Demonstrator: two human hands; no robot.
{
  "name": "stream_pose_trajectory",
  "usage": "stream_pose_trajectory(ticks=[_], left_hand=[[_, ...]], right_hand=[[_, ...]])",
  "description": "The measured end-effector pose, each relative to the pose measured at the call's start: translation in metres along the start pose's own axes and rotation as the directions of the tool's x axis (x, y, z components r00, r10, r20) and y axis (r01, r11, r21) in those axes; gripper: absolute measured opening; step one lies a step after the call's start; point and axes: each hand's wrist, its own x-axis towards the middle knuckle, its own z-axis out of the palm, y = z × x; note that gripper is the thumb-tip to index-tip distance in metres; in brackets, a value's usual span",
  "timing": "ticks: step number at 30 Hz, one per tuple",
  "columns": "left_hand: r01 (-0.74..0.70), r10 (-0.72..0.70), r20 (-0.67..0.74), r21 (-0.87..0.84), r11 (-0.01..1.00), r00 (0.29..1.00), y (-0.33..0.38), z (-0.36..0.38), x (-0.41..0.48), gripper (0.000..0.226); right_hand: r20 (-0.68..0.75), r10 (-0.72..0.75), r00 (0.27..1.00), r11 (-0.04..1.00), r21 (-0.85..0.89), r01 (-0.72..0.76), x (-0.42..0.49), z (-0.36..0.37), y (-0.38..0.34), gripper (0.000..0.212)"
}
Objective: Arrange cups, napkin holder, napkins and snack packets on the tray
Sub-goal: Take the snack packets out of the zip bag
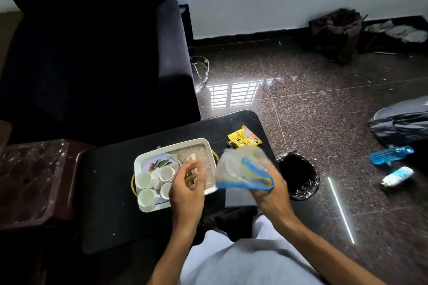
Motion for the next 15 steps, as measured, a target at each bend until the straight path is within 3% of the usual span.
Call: stream_pose_trajectory(ticks=[1,3,5,7,9,11,15], left_hand=[[-0.042,0.04,-0.04,-0.041,0.998,0.998,0.002,0.01,-0.009,0.024],[-0.117,0.121,0.071,-0.061,0.991,0.99,0.004,0.036,-0.027,0.038],[-0.169,0.169,0.254,-0.023,0.985,0.952,0.012,0.07,-0.041,0.06],[-0.059,0.082,0.308,-0.084,0.995,0.948,0.019,0.104,-0.044,0.069],[0.05,-0.008,0.281,-0.144,0.988,0.96,0.024,0.129,-0.036,0.066],[0.108,-0.063,0.289,-0.143,0.984,0.955,0.024,0.151,-0.025,0.061],[0.142,-0.123,0.322,-0.036,0.989,0.939,0.011,0.201,-0.011,0.045]], right_hand=[[-0.116,-0.004,0.993,0.999,-0.053,-0.002,0.007,-0.008,-0.001,0.038],[-0.199,-0.001,0.98,0.992,-0.121,-0.024,0.017,-0.018,0.0,0.036],[-0.093,-0.013,0.996,0.996,-0.089,0.005,0.023,-0.026,0.0,0.04],[0.117,-0.003,0.993,0.997,0.071,-0.005,0.03,-0.04,0.004,0.047],[0.307,0.002,0.952,0.981,0.184,-0.061,0.039,-0.066,0.013,0.058],[0.43,0.028,0.903,0.98,0.166,-0.11,0.055,-0.1,0.024,0.056],[0.488,0.104,0.866,0.987,0.058,-0.151,0.091,-0.159,0.058,0.056]])
